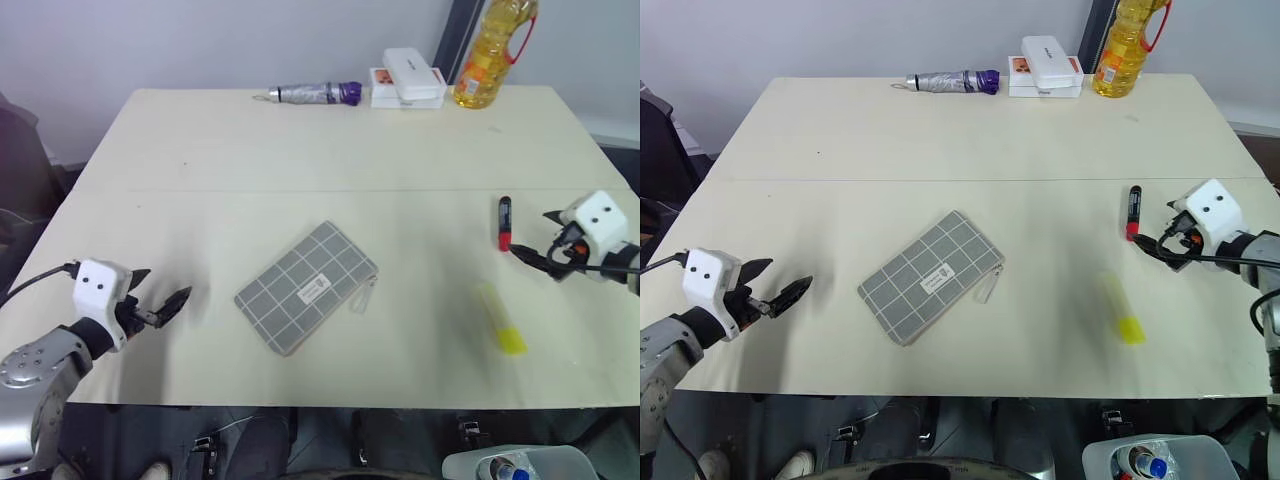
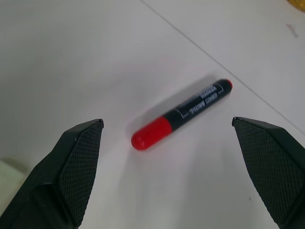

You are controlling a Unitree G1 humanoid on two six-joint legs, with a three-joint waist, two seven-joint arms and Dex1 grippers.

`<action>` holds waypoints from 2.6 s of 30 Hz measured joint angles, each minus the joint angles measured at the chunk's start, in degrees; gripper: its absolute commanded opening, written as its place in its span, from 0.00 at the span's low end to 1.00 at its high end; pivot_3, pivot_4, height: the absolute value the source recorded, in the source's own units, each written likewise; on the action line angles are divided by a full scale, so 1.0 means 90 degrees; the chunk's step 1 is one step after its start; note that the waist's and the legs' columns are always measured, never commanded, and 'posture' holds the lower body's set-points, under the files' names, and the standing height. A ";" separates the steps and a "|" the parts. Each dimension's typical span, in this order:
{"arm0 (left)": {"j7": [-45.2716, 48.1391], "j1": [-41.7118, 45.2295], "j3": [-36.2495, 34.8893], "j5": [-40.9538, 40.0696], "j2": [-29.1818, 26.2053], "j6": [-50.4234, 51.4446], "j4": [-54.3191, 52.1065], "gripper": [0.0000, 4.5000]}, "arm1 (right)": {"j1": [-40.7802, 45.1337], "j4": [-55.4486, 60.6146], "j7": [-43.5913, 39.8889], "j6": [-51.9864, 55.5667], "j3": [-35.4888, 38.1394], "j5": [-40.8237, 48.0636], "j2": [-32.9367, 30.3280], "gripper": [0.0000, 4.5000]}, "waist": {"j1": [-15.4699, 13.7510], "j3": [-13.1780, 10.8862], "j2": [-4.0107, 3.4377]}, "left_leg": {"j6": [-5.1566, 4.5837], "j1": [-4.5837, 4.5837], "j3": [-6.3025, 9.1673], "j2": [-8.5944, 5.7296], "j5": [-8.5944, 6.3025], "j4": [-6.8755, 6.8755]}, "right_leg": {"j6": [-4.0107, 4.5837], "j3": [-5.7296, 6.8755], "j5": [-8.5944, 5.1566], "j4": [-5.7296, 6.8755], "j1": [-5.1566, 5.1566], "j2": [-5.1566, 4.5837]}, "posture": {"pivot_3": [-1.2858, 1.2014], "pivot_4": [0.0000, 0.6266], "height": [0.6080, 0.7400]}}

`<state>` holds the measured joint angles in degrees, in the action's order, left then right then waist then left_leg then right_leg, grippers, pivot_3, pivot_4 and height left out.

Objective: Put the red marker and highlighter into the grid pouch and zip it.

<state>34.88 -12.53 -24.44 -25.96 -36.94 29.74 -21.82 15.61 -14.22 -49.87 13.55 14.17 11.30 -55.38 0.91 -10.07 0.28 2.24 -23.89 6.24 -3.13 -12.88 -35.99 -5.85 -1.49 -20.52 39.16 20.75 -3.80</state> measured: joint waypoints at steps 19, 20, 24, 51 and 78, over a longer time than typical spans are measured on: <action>0.0827 -0.0673 0.1067 0.1489 -0.0516 -0.2126 -0.0409 1.00 | 0.1107 0.2434 0.0765 0.2176 -0.1923 0.0251 0.2027 0.02 | -0.0014 -0.0001 0.0000 | 0.0001 -0.0007 0.0002 0.0000 -0.0001 0.0010 | 0.0003 -0.0002 -0.0001 -0.0008 0.0012 -0.0003 | 0.52 0.24 1.00; 0.0889 -0.0732 0.1163 0.1732 -0.0615 -0.2518 -0.0408 1.00 | 0.1147 0.2429 0.0838 0.2219 -0.2038 0.0189 0.2095 0.01 | -0.0015 -0.0002 -0.0001 | 0.0001 -0.0008 0.0000 -0.0001 -0.0001 0.0011 | 0.0003 -0.0002 -0.0001 -0.0009 0.0014 -0.0005 | 0.52 0.24 1.00; 0.0909 -0.0806 0.1580 0.2713 -0.0773 -0.4023 -0.0270 1.00 | 0.1315 0.2220 0.1222 0.2299 -0.2372 -0.0214 0.2354 0.01 | -0.0035 -0.0002 -0.0001 | 0.0001 -0.0010 0.0001 -0.0004 -0.0001 0.0011 | 0.0003 0.0000 -0.0001 -0.0011 0.0015 -0.0009 | 0.52 0.24 1.00; -0.0519 0.0274 0.3325 0.5319 -0.0170 -0.6387 0.0397 1.00 | 0.1659 0.1407 0.2051 0.2561 -0.3148 -0.1189 0.3629 0.01 | 0.0031 0.0005 -0.0005 | 0.0001 0.0013 -0.0002 -0.0002 0.0000 0.0028 | 0.0001 0.0000 0.0001 0.0007 0.0014 0.0009 | 0.52 0.24 1.00; 0.2135 0.0153 0.2584 0.2355 -0.1748 -0.4979 0.0145 1.00 | 0.1626 0.1234 0.2304 0.2304 -0.3155 -0.1371 0.4149 0.01 | 0.0109 0.0005 -0.0003 | 0.0002 0.0024 -0.0002 0.0001 0.0000 0.0047 | 0.0004 -0.0003 0.0000 0.0007 0.0013 0.0010 | 0.52 0.24 1.00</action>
<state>54.10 -11.15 -1.19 -4.76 -52.67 -15.06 -20.51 30.25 -3.11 -29.14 34.28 -14.22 -1.04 -18.04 1.89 -10.03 0.25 2.26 -23.67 6.23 -3.13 -12.87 -35.57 -5.82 -1.52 -20.51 39.23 20.87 -3.70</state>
